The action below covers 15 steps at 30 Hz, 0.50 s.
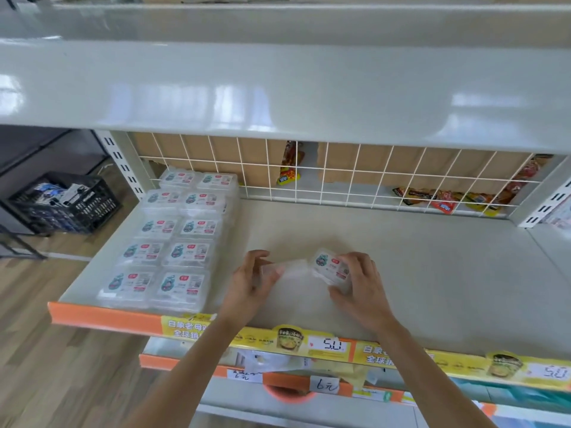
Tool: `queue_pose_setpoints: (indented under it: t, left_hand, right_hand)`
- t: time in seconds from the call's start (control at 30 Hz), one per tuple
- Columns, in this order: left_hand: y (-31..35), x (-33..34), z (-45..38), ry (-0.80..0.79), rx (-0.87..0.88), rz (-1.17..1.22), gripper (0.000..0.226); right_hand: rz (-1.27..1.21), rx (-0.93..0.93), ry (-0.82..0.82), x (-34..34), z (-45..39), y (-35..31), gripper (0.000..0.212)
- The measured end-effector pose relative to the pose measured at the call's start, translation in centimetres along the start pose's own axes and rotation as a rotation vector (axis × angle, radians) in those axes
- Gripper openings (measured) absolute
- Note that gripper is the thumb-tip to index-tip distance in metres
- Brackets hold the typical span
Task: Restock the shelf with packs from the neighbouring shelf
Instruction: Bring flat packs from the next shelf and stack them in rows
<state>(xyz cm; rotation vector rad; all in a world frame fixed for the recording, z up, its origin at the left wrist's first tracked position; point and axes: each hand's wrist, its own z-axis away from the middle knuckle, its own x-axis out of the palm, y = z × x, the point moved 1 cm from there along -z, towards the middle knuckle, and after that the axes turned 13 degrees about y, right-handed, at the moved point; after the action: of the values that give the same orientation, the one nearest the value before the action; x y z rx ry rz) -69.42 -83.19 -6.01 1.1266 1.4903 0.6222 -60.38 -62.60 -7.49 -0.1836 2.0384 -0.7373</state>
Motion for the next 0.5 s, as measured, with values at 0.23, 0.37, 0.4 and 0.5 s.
queue_pose_setpoints:
  t: [0.23,0.37,0.4,0.5]
  left_hand:
    - [-0.6,0.0,-0.1,0.127,0.070,-0.088,0.033]
    - [-0.9,0.6,0.1,0.080,0.206,-0.251,0.064]
    - [-0.9,0.8,0.1,0.064,0.238,-0.281,0.065]
    - [-1.2,1.0,0.1,0.026,0.285,-0.307,0.062]
  right_hand:
    - [-0.013,-0.020,0.020,0.1,0.0,0.2,0.055]
    - [-0.019,-0.029,0.016,0.0,0.1,0.2,0.054]
    - [-0.021,-0.037,0.012,0.1,0.1,0.2,0.053]
    - [-0.013,-0.075,-0.004,0.2,0.1,0.2,0.054]
